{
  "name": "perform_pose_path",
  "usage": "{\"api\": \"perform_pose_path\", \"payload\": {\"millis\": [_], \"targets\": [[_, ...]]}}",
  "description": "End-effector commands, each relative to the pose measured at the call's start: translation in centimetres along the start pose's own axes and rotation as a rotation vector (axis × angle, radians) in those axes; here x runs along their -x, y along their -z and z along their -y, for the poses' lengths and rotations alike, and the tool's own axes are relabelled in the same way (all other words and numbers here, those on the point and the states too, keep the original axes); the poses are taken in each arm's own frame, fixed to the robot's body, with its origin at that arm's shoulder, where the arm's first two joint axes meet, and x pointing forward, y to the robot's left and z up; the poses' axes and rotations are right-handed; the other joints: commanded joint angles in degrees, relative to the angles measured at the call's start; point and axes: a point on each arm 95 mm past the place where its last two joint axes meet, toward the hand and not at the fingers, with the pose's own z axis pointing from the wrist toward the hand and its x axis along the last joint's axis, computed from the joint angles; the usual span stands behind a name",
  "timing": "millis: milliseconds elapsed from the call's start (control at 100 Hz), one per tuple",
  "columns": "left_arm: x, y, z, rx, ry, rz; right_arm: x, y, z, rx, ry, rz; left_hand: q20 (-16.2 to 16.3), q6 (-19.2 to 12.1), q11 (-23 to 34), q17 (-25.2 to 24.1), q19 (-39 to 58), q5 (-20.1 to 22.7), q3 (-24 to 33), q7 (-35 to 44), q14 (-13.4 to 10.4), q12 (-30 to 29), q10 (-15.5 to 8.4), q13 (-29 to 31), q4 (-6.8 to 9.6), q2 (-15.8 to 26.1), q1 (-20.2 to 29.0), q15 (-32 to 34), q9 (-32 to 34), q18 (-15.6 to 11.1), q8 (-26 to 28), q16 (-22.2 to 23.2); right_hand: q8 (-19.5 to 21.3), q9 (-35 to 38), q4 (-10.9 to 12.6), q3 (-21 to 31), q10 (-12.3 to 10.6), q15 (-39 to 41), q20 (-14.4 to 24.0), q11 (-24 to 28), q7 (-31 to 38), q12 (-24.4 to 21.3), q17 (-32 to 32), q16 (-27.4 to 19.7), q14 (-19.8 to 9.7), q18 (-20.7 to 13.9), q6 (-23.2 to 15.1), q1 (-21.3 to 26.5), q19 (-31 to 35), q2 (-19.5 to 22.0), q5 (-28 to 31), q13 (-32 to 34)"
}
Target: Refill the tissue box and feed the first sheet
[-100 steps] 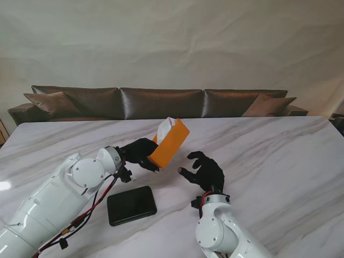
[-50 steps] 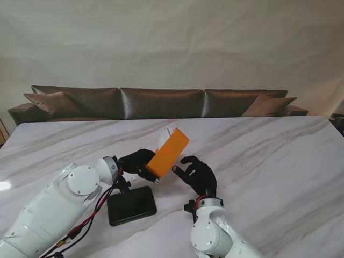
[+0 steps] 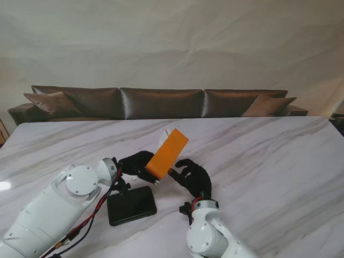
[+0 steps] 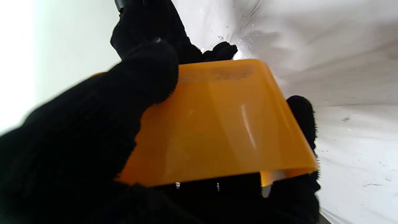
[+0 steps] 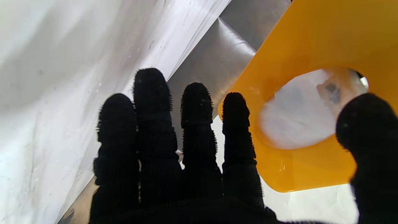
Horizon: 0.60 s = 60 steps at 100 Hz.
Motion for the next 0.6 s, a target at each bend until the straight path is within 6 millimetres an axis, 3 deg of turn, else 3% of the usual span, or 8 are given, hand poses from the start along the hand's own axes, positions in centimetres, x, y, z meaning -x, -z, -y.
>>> {"api": "perform_pose_path", "payload": {"millis": [0, 140, 220, 360, 420, 460, 530, 590], "targets": [[-0.44, -0.18, -0.28, 0.023, 0.003, -0.01, -0.25, -0.01, 0.35, -0.003, -0.006, -0.001, 1.98, -0.69, 2.33, 1.72, 34.08, 0.09, 12.01, 0.46, 0.01, -0.65, 0.81, 6.41, 9.98, 9.15, 9.27, 2.55, 4.78, -10.71, 2.45, -0.95, 0.25, 1.18, 0.78, 0.19, 0.1, 2.39, 0.86, 0.57, -0.05, 1.26, 0.5, 1.13, 0.71, 0.41, -0.2, 0.21, 2.55, -1.37, 0.83, 2.14], [-0.64, -0.31, -0.46, 0.041, 0.01, -0.013, -0.23, -0.22, 0.48, 0.005, -0.003, 0.005, 2.6, -0.65, 2.2, 1.71, 33.8, -0.06, 11.7, 0.32, 0.02, -0.58, 0.77, 6.29, 9.98, 9.29, 9.31, 2.38, 4.58, -10.59, 2.61, -0.92, 0.41, 1.93, 1.2, -0.18, -0.24, 3.11, 1.04, 0.84, 0.44, 1.3, 1.01, 1.28, 0.48, 0.28, -0.77, 2.65, 3.1, -0.95, 1.61, 2.69], [-0.72, -0.32, -0.51, 0.053, 0.015, -0.012, -0.21, -0.38, 0.58, 0.013, -0.004, 0.009, 3.05, -0.59, 2.14, 1.73, 33.58, -0.33, 11.47, 0.16, 0.03, -0.49, 0.75, 6.3, 10.01, 9.47, 9.27, 2.32, 4.56, -10.58, 2.77, -0.85, 0.45, 2.57, 2.62, -2.81, -0.54, 3.85, 1.13, 1.09, 0.98, 1.27, 1.38, 1.17, 0.15, 0.14, -1.48, 5.57, 3.64, 0.75, 2.32, 3.17], [-0.81, -0.34, -0.61, 0.071, 0.018, -0.008, -0.27, -0.65, 0.72, 0.036, -0.009, 0.014, 3.4, -0.58, 2.11, 1.76, 33.42, -0.31, 11.27, 0.08, -0.01, -0.44, 0.75, 6.26, 10.04, 9.73, 9.13, 2.21, 4.57, -10.57, 2.93, -0.82, 0.59, 4.45, 4.22, -6.14, -1.2, 5.01, 1.26, 1.72, 2.21, 1.34, 2.13, 1.14, -0.54, -0.5, -5.52, 12.26, 4.51, 3.72, 6.01, 4.38], [-0.82, -0.35, -0.64, 0.073, 0.018, -0.006, -0.31, -0.72, 0.76, 0.047, -0.012, 0.013, 3.51, -0.59, 2.07, 1.77, 33.38, -0.39, 11.21, 0.03, -0.01, -0.44, 0.73, 6.21, 10.05, 9.74, 9.11, 2.16, 4.52, -10.57, 2.98, -0.81, -9.92, 6.21, -1.06, -4.34, -1.86, 5.95, 1.32, 2.51, 11.1, 1.8, 2.57, 0.98, -1.07, -0.97, -10.11, 18.27, 5.18, -0.49, 7.63, 5.04], [-0.83, -0.35, -0.64, 0.073, 0.018, -0.004, -0.35, -0.74, 0.78, 0.057, -0.012, 0.01, 3.56, -0.6, 2.04, 1.77, 33.35, -0.41, 11.15, 0.01, -0.01, -0.43, 0.7, 6.19, 10.02, 9.76, 9.07, 2.12, 4.49, -10.57, 3.0, -0.81, -12.27, 7.38, -2.51, -3.98, -2.25, 6.5, 1.4, 3.2, 16.07, 2.31, 2.92, 0.99, -1.37, -1.15, -12.85, 21.77, 5.56, -1.98, 9.4, 5.66], [-0.8, -0.36, -0.62, 0.072, 0.017, 0.0, -0.35, -0.79, 0.78, 0.073, -0.006, 0.004, 3.63, -0.62, 1.95, 1.69, 33.21, -0.45, 11.09, -0.04, -0.01, -0.42, 0.59, 6.13, 9.99, 9.79, 9.07, 2.04, 4.39, -10.55, 3.06, -0.8, -10.25, 9.38, -2.76, -4.25, -3.06, 7.11, 1.56, 4.51, 20.04, 3.06, 3.54, 1.04, -2.0, -1.48, -15.32, 24.89, 6.14, -1.13, 14.4, 6.72], [-0.74, -0.38, -0.61, 0.07, 0.017, 0.004, -0.3, -0.79, 0.72, 0.077, 0.004, 0.0, 3.69, -0.62, 1.91, 1.62, 33.02, -0.49, 11.0, -0.08, -0.03, -0.39, 0.56, 6.1, 9.94, 9.8, 9.07, 1.96, 4.39, -10.54, 3.13, -0.78, -5.4, 10.17, -1.26, -3.5, -3.66, 7.36, 1.53, 5.16, 20.38, 4.19, 3.65, 0.87, -2.23, -1.73, -16.48, 24.99, 6.34, -1.08, 15.38, 7.03]]}}
